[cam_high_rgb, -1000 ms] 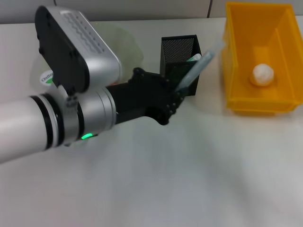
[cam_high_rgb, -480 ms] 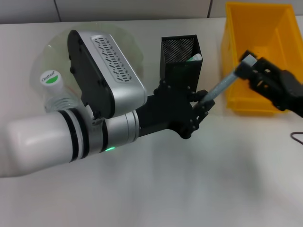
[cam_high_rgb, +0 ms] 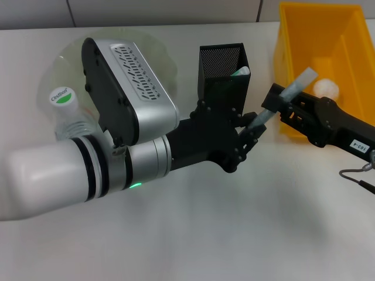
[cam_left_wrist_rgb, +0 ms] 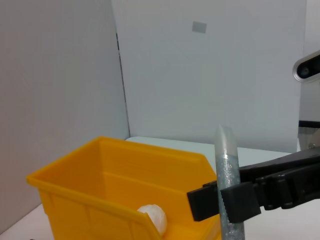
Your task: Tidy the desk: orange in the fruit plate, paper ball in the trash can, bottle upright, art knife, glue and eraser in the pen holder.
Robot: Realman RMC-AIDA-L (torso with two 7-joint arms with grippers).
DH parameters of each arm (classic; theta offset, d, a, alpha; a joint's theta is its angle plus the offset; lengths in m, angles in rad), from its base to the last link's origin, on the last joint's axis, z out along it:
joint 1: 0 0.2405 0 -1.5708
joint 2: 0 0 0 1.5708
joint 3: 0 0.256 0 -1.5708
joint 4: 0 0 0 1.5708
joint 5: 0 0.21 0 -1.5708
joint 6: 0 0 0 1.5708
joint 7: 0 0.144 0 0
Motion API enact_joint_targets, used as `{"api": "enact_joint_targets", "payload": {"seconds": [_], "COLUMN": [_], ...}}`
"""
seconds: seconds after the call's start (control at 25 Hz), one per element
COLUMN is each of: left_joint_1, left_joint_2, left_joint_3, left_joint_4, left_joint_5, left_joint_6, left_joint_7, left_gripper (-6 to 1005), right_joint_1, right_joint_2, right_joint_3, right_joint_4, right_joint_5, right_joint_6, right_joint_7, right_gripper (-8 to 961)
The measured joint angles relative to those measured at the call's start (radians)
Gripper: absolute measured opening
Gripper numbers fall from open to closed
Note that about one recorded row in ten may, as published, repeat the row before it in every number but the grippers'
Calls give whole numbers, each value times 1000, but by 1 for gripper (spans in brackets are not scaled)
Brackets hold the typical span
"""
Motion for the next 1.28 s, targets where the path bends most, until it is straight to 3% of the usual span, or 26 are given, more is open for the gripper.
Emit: {"api": "enact_joint_targets", "payload": {"seconds": [0.4, 0.92, 1.16, 1.28], "left_joint_1": [4, 8, 13, 13], "left_joint_2": [2, 2, 4, 2], "left_joint_3": [-3, -12, -21, -40], "left_joint_4": [-8, -47, -94, -184], "left_joint_5": [-18, -105, -218, -384], "left_joint_6": [4, 2, 38, 95], "left_joint_7": [5, 75, 207, 408], "left_gripper": [305, 338, 608, 715], "right_joint_1": [-6, -14, -11, 23], "right_joint_2": [3, 1, -1, 0], "right_joint_3": [8, 13, 13, 12], "right_joint_4": [14, 12, -8, -14], "right_joint_5": [4, 81, 186, 218], "right_joint_6": [-9, -44, -37, 18], "right_joint_7": [-64, -82, -174, -259], "right_gripper": [150, 145, 143, 141]}}
